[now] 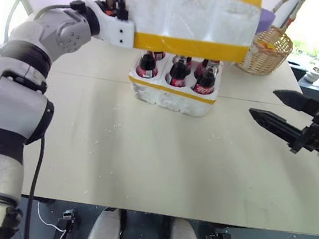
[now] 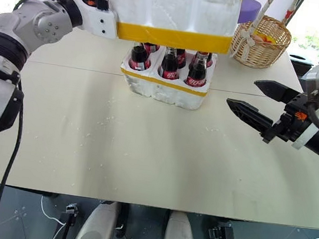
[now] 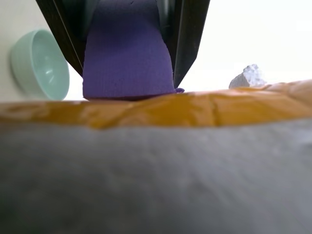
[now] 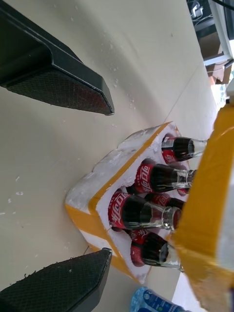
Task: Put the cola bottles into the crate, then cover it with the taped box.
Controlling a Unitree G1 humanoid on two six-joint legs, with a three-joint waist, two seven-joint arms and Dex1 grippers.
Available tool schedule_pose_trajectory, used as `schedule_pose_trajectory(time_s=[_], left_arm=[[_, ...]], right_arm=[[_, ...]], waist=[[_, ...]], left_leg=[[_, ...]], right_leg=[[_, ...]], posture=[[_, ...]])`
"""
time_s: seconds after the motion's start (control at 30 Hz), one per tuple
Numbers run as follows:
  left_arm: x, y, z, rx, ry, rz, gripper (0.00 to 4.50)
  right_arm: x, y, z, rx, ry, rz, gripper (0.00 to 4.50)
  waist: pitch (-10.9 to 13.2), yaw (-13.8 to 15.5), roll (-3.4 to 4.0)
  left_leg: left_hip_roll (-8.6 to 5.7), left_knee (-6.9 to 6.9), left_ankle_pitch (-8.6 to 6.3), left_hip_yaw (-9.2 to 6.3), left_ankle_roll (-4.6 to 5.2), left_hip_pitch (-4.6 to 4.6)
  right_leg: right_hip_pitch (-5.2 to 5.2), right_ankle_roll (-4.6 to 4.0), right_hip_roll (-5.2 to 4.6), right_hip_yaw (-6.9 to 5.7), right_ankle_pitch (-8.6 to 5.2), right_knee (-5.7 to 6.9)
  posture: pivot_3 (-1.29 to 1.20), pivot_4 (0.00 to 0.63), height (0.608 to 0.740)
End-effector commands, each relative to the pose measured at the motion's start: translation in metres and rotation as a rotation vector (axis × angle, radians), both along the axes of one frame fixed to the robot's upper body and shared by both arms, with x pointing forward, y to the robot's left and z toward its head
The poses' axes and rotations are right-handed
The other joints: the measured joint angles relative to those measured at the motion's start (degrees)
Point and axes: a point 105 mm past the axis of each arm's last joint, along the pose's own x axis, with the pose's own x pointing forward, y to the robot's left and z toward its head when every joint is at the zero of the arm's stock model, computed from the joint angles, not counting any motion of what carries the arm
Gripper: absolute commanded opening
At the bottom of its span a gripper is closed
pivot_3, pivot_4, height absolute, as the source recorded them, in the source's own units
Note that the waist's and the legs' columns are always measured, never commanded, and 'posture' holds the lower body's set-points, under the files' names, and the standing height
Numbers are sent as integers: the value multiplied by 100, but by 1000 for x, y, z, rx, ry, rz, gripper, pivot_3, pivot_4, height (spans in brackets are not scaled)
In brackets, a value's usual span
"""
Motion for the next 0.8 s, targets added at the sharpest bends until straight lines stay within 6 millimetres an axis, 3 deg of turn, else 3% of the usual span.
schedule_pose_trajectory(time_s=[0.03, 0.27, 0.47, 0.8], left_arm=[[-1, -8, 5, 57, -77, -21, 366], [2, -6, -11, 83, -83, -13, 366], [2, 6, -37, 110, -3, 1, 3337], [-25, 53, -51, 50, 72, -47, 3337]], right_arm=[[-4, 1, 9, 11, -56, 2, 4500], [0, 4, 10, 34, -60, 16, 4500], [3, 5, 10, 35, -58, 19, 4500], [6, 6, 5, 43, -42, 28, 4500]], waist=[[0, 2, -1], [1, -7, -2], [1, -1, -2], [1, -7, -1]], left_leg=[[0, 0, 0, 0, 0, 0], [0, 0, 0, -3, 0, 0], [0, 1, 0, -2, 0, -1], [1, 0, 0, -2, 1, 1]], right_leg=[[0, 0, 0, 0, 0, 0], [-1, 0, 1, 0, 0, -1], [0, 0, 1, 0, 0, -1], [0, 0, 0, 0, 0, 0]], posture=[[0, 150, 740], [0, 150, 740], [0, 150, 740], [0, 150, 740]])
